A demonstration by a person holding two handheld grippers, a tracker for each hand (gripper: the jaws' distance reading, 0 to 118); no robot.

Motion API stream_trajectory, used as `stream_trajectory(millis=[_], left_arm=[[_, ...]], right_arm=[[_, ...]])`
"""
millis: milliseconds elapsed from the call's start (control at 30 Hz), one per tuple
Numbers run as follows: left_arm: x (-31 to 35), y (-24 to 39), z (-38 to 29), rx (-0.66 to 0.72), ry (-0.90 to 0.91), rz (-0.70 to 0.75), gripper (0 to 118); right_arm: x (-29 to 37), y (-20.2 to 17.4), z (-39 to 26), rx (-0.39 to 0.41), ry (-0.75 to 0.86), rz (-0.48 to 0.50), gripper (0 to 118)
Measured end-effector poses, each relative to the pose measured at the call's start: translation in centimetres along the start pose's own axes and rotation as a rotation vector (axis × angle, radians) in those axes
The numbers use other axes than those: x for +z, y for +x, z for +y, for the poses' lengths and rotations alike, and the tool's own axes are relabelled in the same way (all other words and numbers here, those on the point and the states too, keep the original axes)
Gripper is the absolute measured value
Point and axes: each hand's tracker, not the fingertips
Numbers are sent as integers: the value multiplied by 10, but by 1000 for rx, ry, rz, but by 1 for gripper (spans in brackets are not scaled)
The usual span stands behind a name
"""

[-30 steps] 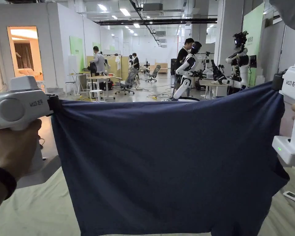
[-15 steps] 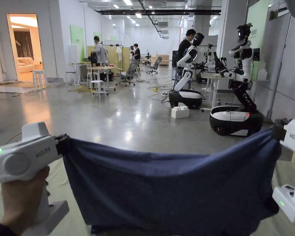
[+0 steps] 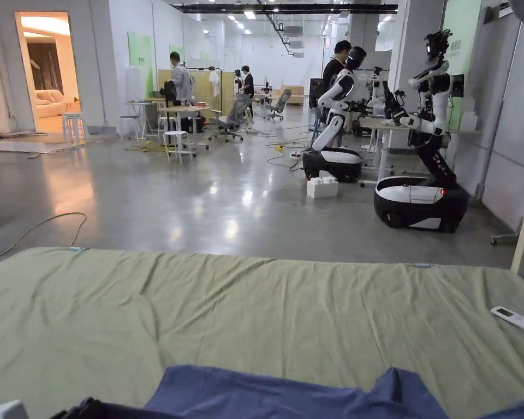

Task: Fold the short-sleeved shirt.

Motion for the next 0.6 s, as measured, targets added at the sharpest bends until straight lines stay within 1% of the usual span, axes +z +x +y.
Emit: stream_trajectory(millis=[67, 133, 167, 200, 267, 333, 367, 400, 433, 467, 500, 533, 600], left_arm=[[24, -8, -25, -7, -20, 6, 7], [40, -18, -45, -5, -58, 29, 7], [44, -23, -52, -4, -102, 43, 7], [45, -27, -60, -21, -171, 65, 7], [47, -37, -78, -54, -224, 37, 7], [43, -44, -92, -58, -316, 33, 7], [39, -47, -99, -62, -350, 50, 7], [34, -53, -105, -53, -395, 75, 7], [29, -57, -109, -43, -430, 86, 7], [26, -61, -113, -58, -426, 108, 8], [22, -65, -115, -44, -449, 114, 8], [18, -69, -116, -20, -486, 111, 9], [14, -76, -119, -15, -498, 130, 10]], right_arm=[[28, 13, -34, -18, -48, 16, 4], [44, 26, -61, -38, -108, -35, 4], [51, 32, -75, -39, -137, -23, 4], [55, 39, -88, -37, -179, -38, 4], [58, 50, -110, -27, -260, -60, 4], [61, 56, -130, 32, -323, -84, 4], [57, 60, -139, 60, -402, -77, 4], [54, 63, -148, 76, -457, -93, 4], [54, 66, -154, 74, -492, -96, 4], [51, 68, -160, 87, -523, -82, 4], [47, 67, -162, 105, -545, -98, 4], [46, 67, -164, 96, -528, -105, 4], [41, 73, -165, 44, -529, -99, 4]])
